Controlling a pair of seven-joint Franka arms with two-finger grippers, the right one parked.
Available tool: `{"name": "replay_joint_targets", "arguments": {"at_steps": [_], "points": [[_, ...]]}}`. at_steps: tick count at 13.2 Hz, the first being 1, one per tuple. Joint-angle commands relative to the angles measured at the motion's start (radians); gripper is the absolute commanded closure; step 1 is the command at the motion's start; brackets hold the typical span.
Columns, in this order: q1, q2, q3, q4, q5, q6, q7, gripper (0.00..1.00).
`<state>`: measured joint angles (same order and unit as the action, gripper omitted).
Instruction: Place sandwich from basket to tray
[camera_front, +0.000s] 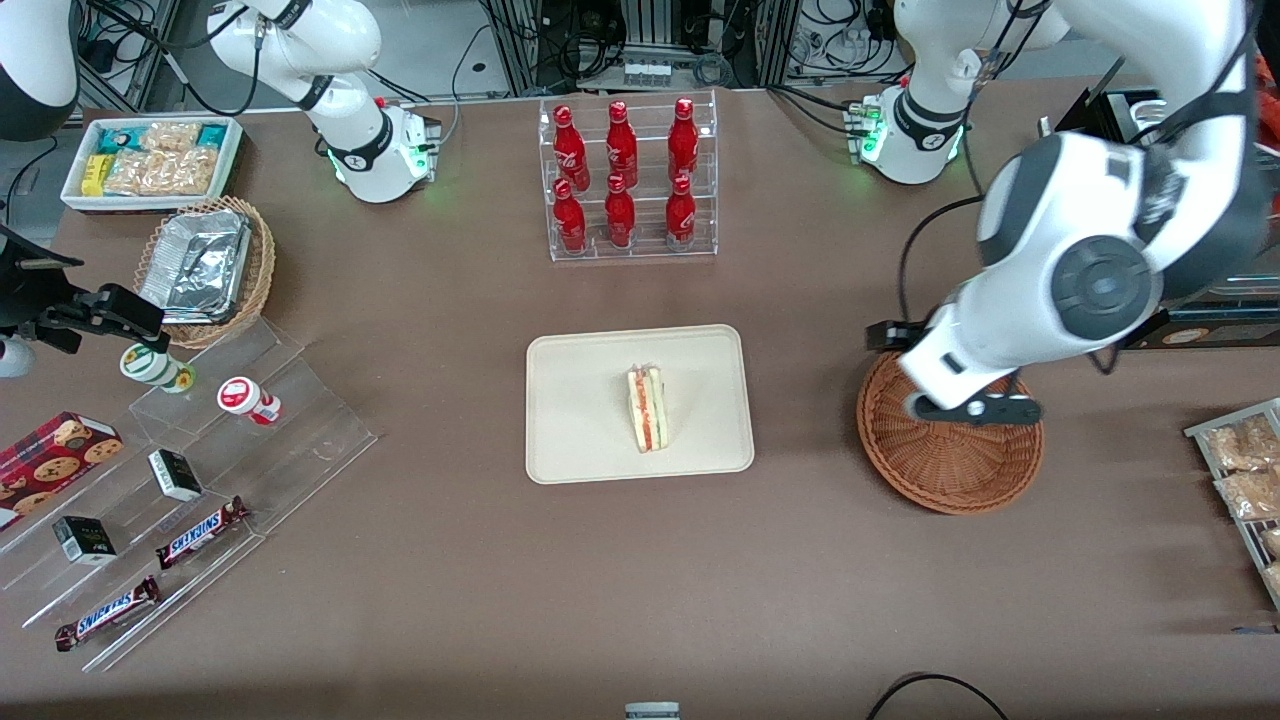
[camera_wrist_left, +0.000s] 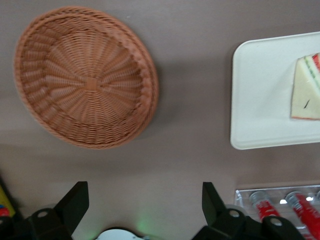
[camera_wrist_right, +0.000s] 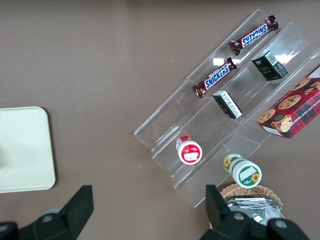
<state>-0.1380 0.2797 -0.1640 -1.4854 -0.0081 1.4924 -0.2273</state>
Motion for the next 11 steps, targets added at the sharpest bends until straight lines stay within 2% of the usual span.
{"name": "replay_joint_targets", "arguments": {"at_steps": [1, 5, 8, 11], "points": [[0.063, -0.105, -0.009, -0.102, 0.005, 0.000, 0.065, 0.00], [0.153, -0.203, -0.012, -0.176, -0.009, -0.004, 0.078, 0.00], [0.204, -0.244, -0.017, -0.174, -0.010, -0.064, 0.161, 0.00], [0.209, -0.269, -0.006, -0.162, -0.007, -0.107, 0.161, 0.00]]}}
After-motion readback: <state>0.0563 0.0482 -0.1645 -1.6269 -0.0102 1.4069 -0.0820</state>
